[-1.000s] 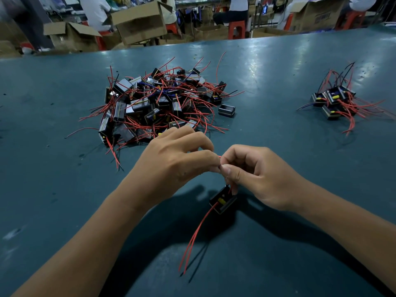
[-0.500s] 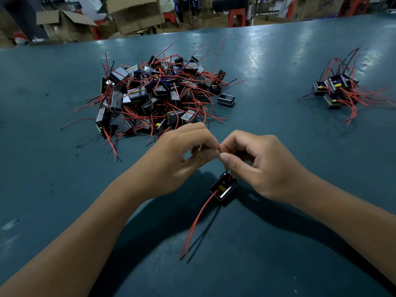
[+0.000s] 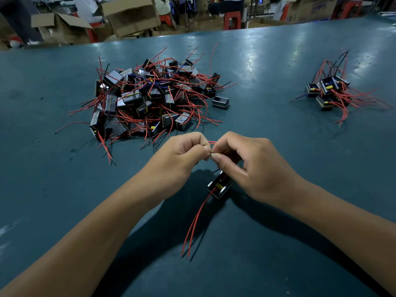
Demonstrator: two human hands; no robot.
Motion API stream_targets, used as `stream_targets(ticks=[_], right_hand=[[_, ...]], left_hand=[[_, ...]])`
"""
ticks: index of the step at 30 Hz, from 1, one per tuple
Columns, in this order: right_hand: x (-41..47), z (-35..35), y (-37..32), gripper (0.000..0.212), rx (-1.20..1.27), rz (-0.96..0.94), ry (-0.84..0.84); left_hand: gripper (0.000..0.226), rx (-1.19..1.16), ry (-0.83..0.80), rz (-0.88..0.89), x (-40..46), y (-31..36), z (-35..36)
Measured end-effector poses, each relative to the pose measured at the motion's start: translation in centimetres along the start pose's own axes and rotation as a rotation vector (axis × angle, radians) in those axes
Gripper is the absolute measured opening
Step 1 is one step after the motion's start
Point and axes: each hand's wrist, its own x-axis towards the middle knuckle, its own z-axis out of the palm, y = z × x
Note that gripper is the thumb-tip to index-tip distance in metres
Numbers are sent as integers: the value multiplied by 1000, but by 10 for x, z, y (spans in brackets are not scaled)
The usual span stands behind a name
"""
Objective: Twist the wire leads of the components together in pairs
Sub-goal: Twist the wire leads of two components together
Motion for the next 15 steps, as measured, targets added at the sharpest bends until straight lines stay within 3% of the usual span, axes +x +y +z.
stream_targets(ticks=[5, 10, 15], right_hand=[[-1, 0, 2, 6, 97, 99, 16], [2, -1, 4, 8, 162, 200, 64], [4, -3, 3, 9, 270, 272, 80]], left_hand=[[21, 8, 33, 22, 3, -4, -9], [11, 11, -65, 43, 3, -10, -6], [12, -28, 41, 61, 3, -12, 6]])
